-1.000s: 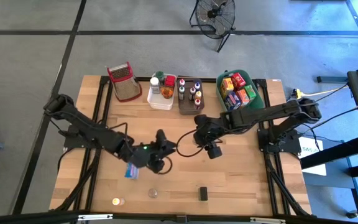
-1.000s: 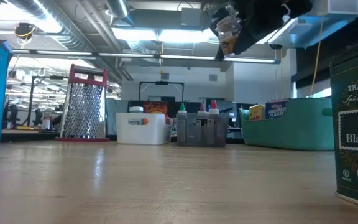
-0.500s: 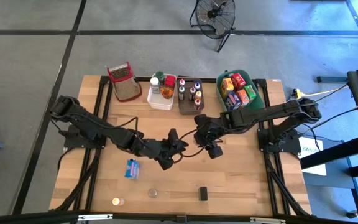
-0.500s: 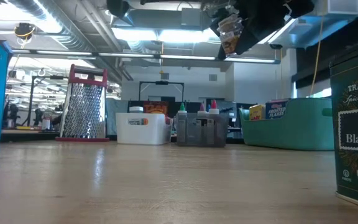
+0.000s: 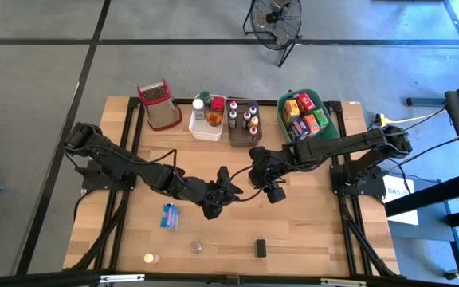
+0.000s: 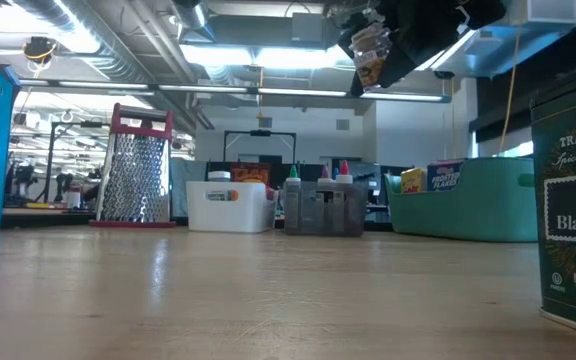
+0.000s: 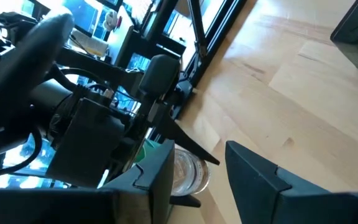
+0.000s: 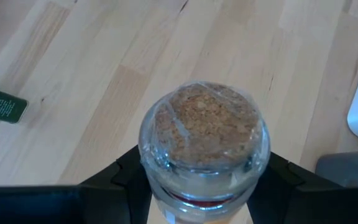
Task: Pick & Place Kitchen Items
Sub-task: Put the top brown seasoning bottle into the white bin
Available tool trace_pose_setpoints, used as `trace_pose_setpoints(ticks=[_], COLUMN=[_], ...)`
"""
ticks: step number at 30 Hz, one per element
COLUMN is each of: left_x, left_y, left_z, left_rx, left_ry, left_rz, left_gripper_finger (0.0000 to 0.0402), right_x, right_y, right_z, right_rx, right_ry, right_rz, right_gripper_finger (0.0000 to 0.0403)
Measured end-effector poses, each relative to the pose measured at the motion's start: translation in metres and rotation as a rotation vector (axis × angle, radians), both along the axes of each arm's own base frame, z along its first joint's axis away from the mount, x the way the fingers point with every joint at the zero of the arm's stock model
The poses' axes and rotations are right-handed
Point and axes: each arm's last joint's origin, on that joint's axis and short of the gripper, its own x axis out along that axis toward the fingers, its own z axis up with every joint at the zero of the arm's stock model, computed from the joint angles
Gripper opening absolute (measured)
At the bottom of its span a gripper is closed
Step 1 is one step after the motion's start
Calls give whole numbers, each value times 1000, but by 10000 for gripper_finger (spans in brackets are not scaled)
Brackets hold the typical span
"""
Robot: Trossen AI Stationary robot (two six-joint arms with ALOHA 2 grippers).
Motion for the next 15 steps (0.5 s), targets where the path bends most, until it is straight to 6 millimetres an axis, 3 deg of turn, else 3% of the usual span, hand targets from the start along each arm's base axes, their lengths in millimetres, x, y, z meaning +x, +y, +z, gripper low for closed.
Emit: trace_pose_setpoints(ticks=[10, 15], left_x=[2, 3], left_y=[8, 12], left_z=[-4, -5], left_rx=[-5, -93], left_ry=[41, 66], left_rz=[-11, -54], left_gripper_finger=[139, 145], right_x=[0, 0], right_y=[0, 0], right_z=[0, 0], right_rx=[0, 1], right_ry=[0, 0], right_rz=[0, -1], right_gripper_finger=[191, 191])
